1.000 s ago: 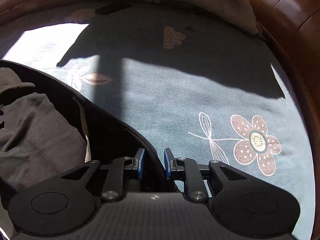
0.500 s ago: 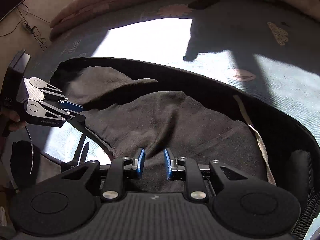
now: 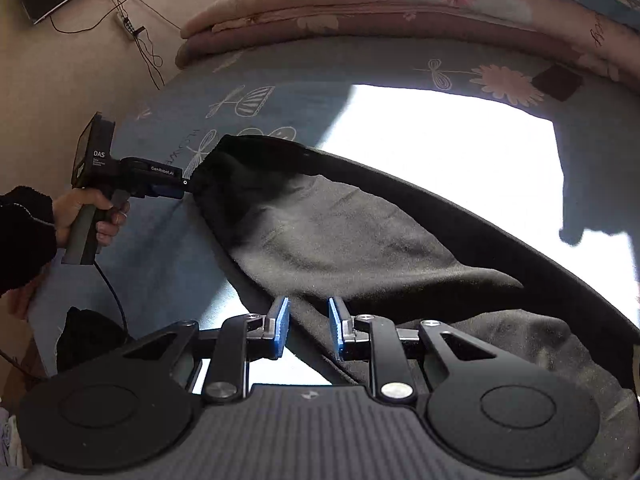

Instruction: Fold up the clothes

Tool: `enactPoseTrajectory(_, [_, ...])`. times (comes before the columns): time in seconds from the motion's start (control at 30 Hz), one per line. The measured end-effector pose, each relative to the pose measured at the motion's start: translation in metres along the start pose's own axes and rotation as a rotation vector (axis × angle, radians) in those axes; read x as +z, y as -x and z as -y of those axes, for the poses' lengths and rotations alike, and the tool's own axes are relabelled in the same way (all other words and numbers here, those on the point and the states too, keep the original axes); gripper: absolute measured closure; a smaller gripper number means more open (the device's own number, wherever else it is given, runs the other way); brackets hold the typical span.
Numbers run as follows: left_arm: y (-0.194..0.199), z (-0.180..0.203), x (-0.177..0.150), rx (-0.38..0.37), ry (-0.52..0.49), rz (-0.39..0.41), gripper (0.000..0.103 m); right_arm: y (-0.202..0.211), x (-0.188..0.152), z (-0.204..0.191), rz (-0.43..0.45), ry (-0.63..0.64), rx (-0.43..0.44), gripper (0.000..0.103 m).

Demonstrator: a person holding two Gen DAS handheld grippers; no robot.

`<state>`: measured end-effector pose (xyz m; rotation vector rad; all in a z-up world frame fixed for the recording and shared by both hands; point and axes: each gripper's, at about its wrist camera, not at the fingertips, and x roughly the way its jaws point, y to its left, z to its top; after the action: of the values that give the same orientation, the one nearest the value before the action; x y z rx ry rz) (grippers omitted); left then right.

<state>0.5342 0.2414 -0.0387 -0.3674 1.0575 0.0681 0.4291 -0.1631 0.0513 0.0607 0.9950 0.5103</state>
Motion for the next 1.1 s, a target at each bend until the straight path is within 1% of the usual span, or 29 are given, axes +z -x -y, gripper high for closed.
enactPoseTrajectory(0.03, [-0.004,-0.008,0.003,-0.039,0.03,-0.005,0.06,-0.014,0.022,-0.012,0.016,0.058,-0.005,0.078])
enactPoseTrajectory(0.1, [-0.009,-0.018,0.006,-0.115,0.067,0.002,0.054,-0.039,0.06,-0.03,0.041,0.146,-0.007,0.077])
enactPoseTrajectory(0.17, [-0.013,-0.024,0.009,-0.167,0.101,0.005,0.044,-0.065,0.095,-0.045,0.061,0.227,-0.004,0.075])
enactPoseTrajectory(0.2, [-0.015,-0.026,0.009,-0.19,0.123,0.01,0.041,-0.079,0.113,-0.051,0.07,0.267,-0.001,0.07])
enactPoseTrajectory(0.23, [-0.016,-0.028,0.009,-0.212,0.145,0.015,0.037,-0.097,0.131,-0.056,0.066,0.308,0.01,0.064])
enactPoseTrajectory(0.27, [-0.017,-0.031,0.009,-0.227,0.168,0.024,0.037,-0.115,0.15,-0.061,0.061,0.349,0.023,0.063])
enactPoseTrajectory(0.33, [-0.018,-0.035,0.006,-0.244,0.219,0.047,0.037,-0.149,0.176,-0.067,0.024,0.412,0.044,0.062])
enactPoseTrajectory(0.37, [-0.017,-0.038,0.003,-0.254,0.254,0.058,0.037,-0.168,0.187,-0.068,-0.001,0.445,0.039,0.062])
enactPoseTrajectory(0.4, [-0.017,-0.041,0.001,-0.265,0.283,0.067,0.037,-0.186,0.196,-0.068,-0.042,0.465,0.052,0.062])
enactPoseTrajectory(0.53, [-0.018,-0.052,-0.004,-0.31,0.37,0.086,0.039,-0.241,0.21,-0.068,-0.18,0.573,0.058,0.062])
enactPoseTrajectory(0.63, [-0.015,-0.056,-0.006,-0.331,0.412,0.073,0.039,-0.269,0.211,-0.069,-0.259,0.637,0.07,0.062])
enactPoseTrajectory(0.73, [-0.013,-0.059,-0.011,-0.348,0.461,0.058,0.039,-0.287,0.21,-0.069,-0.312,0.672,0.086,0.061])
enactPoseTrajectory(0.87, [-0.013,-0.06,-0.012,-0.36,0.479,0.037,0.039,-0.303,0.212,-0.069,-0.365,0.679,0.142,0.061])
enactPoseTrajectory(0.9, [-0.014,-0.06,-0.011,-0.36,0.477,0.034,0.039,-0.303,0.214,-0.069,-0.368,0.682,0.147,0.069])
enactPoseTrajectory(0.93, [-0.014,-0.06,-0.011,-0.359,0.477,0.031,0.039,-0.303,0.216,-0.069,-0.371,0.683,0.153,0.094])
enactPoseTrajectory(0.97, [-0.014,-0.059,-0.01,-0.358,0.477,0.028,0.039,-0.301,0.218,-0.068,-0.366,0.676,0.154,0.098])
enactPoseTrajectory(1.1, [-0.018,-0.056,-0.007,-0.364,0.476,0.017,0.039,-0.295,0.226,-0.064,-0.334,0.654,0.149,0.098])
